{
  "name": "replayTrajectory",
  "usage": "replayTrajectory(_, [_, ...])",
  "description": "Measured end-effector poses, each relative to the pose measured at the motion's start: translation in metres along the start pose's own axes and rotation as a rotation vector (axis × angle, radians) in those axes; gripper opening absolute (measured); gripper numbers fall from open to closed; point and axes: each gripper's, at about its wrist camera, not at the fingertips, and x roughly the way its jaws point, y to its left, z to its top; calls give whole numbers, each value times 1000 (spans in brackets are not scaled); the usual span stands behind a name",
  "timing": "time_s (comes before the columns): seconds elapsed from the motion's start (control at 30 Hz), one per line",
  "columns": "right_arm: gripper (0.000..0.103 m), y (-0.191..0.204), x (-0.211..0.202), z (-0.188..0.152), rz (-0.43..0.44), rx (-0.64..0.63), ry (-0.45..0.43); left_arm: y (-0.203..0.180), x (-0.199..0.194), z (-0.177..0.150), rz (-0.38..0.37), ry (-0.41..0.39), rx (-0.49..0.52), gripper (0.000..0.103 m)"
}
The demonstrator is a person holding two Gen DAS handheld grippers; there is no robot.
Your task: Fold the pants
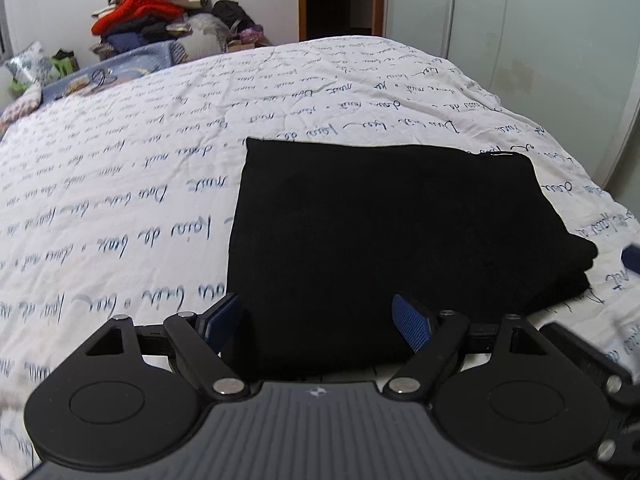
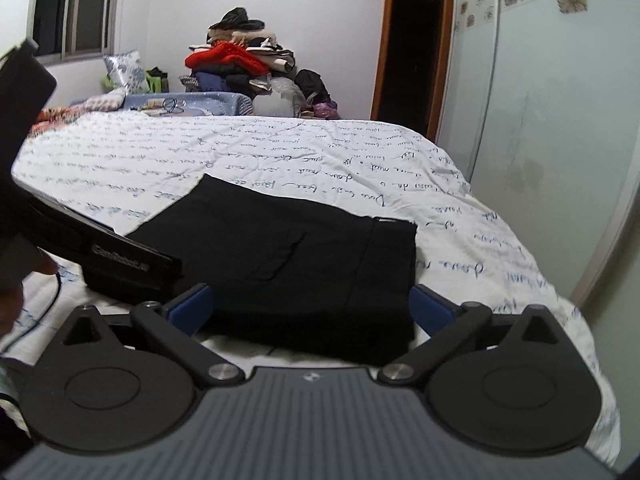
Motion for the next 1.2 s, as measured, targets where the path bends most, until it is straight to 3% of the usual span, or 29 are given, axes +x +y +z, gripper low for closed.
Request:
replayTrajectory(0.17, [103,18,-18,-10,-16,51,20,10,-16,-12,-10,19,-52,83])
replayTrajectory(0.53, [103,31,-11,-26,-9,167,172,22,-30,-38,2,89,-65,83])
replayTrajectory(0.83, [103,29,-9,-25,-13,164,181,20,-28,-36,8,94,-49,83])
replayTrajectory(1.2, [103,28,-6,-27,-12,152,186,14,-32,-37,52,30,8,83])
